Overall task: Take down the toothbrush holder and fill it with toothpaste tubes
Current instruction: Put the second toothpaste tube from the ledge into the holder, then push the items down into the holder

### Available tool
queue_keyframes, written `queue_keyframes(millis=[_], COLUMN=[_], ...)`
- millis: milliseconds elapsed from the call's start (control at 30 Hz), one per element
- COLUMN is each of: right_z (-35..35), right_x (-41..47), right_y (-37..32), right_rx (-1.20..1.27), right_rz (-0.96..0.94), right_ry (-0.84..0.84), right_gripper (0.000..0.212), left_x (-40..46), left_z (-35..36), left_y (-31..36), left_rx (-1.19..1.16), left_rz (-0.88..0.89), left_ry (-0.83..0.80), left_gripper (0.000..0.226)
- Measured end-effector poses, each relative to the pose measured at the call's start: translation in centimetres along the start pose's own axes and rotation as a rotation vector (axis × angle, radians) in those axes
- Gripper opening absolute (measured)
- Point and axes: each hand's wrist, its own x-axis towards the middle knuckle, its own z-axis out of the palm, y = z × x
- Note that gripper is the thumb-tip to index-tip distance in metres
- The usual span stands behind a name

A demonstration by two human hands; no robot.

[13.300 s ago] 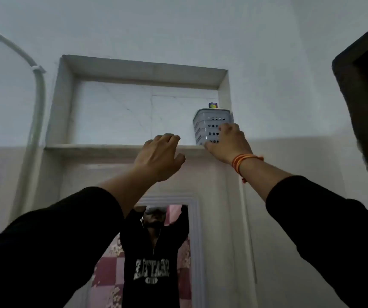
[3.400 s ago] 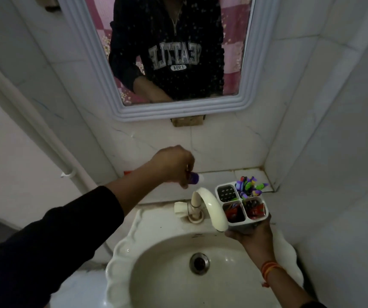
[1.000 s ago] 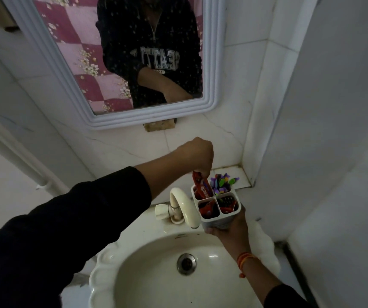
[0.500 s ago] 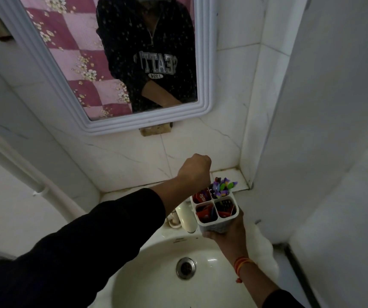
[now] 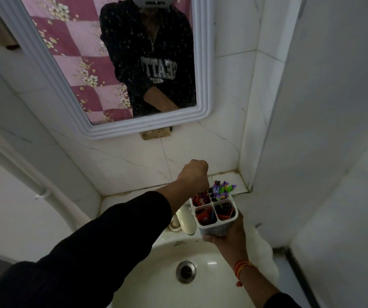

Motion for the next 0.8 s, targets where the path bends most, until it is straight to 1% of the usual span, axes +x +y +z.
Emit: queue_keyframes(millis=[100,133,233,300,333,400,433,467,567,600,667,800], right_z=[-0.2,-0.1,-0.2,-0.3,-0.4,-0.5,-0.5,-0.5,-0.6,-0.5,-0.6,-1.0], right_x=[0.0,-0.1,-0.2,-0.2,-0.2,-0.2,-0.2,-0.2,-0.2,-0.3,-0.4,0.5], right_y=[-0.2,-0.3,-0.5,-0.6,-0.7,-0.7,-0.7,-0.7,-1.2,-1.2,-1.2,-2.4], right_rx=[0.011,-0.006,-0.011,-0.028,-0.053,-0.062,-0.063,-0.063,-0.016,-0.031,-0.063,-0.079], right_rz=[0.004,-0.008,-0.007,0.016,0.023,0.040,0.043,0.044,0.045,0.034,0.002,-0.013], right_ry=[-0.004,-0.007,-0.016,-0.007,-0.002,0.003,0.002,-0.002,-0.020,-0.021,-0.006,0.057], right_gripper=[0.120,0.118,0.116,0.107,0.103,0.097,0.095,0.095,0.107,0.107,0.108,0.105], left_x=[0.1,0.1,0.3,0.5,0.6,0.9,1.0,0.9,0.2,0.0,0.1,1.3], left_z=[-0.1,-0.1,-0.6,-1.5,-2.1,-2.8,-2.8,-2.6,-1.4,-1.0,-0.7,-1.0], left_y=[-0.3,-0.4,-0.9,-1.5,-1.8,-2.4,-2.7,-2.8,-2.7,-2.6,-2.5,-2.4], left_rx=[-0.012,-0.013,-0.018,-0.055,-0.103,-0.245,-0.320,-0.389,-0.578,-0.630,-0.705,-0.856], left_rz=[-0.013,-0.014,-0.003,0.004,-0.010,-0.096,-0.154,-0.211,-0.348,-0.367,-0.375,-0.352], left_ry=[-0.022,-0.034,-0.095,-0.092,-0.063,-0.034,-0.063,-0.124,-0.405,-0.455,-0.447,-0.360], left_gripper=[0.016,0.019,0.043,0.064,0.069,0.074,0.076,0.078,0.083,0.085,0.085,0.087])
